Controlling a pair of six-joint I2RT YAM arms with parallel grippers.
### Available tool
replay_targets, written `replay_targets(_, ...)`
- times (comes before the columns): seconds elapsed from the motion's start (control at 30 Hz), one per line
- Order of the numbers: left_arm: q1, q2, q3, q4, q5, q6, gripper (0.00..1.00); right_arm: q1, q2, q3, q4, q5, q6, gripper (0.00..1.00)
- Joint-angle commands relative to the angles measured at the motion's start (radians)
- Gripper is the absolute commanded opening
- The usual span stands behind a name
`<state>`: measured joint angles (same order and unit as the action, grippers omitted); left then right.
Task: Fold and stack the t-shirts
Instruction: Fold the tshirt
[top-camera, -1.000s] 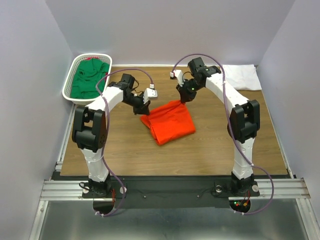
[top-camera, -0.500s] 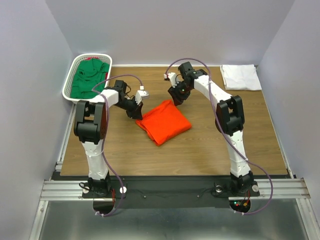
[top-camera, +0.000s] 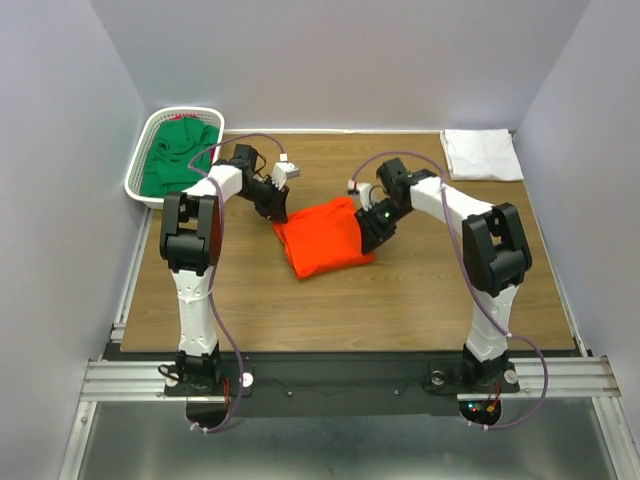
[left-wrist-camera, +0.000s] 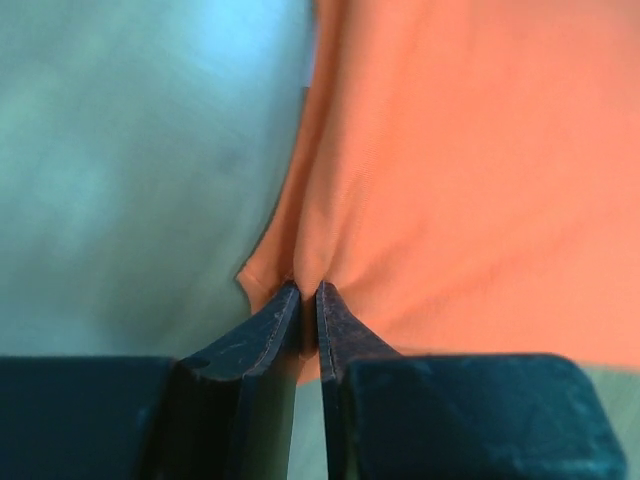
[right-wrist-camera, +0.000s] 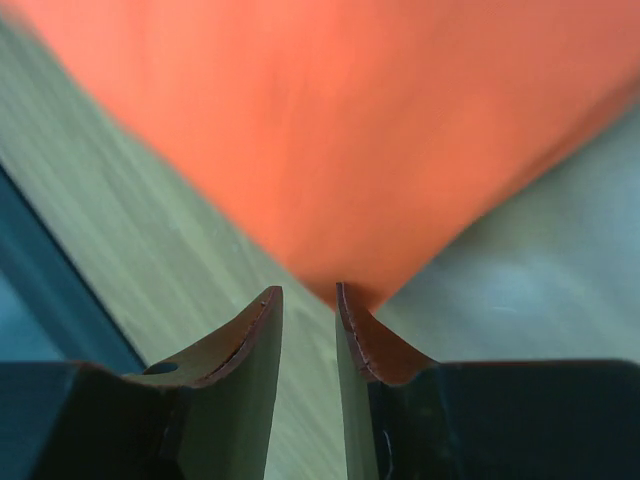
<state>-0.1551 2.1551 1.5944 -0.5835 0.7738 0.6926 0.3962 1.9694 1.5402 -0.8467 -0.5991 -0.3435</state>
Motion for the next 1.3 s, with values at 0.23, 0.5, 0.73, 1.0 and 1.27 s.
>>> replay_targets(0.23, 0.032, -0.251, -0.009, 0.06, 0.125, -0.036, 0.61, 0.0, -0.076, 0.036, 0.037, -0.217, 0.08, 0.39)
replay_targets(0.5, -0.02, -0.379, -0.326, 0.534, 0.289, -0.516, 0.52, -0.023, 0.115, 0.314, 0.239, -0.231, 0.311, 0.37)
replay_targets(0.73, 0.012, -0.201, -0.295, 0.637, 0.19, -0.66, 0.43, -0.042, 0.423, 0.543, 0.284, -0.229, 0.434, 0.31)
replay_targets(1.0, 0.1, 0.015, -0.153, 0.587, 0.219, -0.714, 0.39, -0.095, 0.553, 0.624, 0.35, -0.122, 0.494, 0.27)
replay_targets(1.27, 0.082, -0.341, -0.342, 0.453, 0.333, -0.554, 0.44, -0.086, 0.235, 0.407, 0.402, -0.321, 0.633, 0.42)
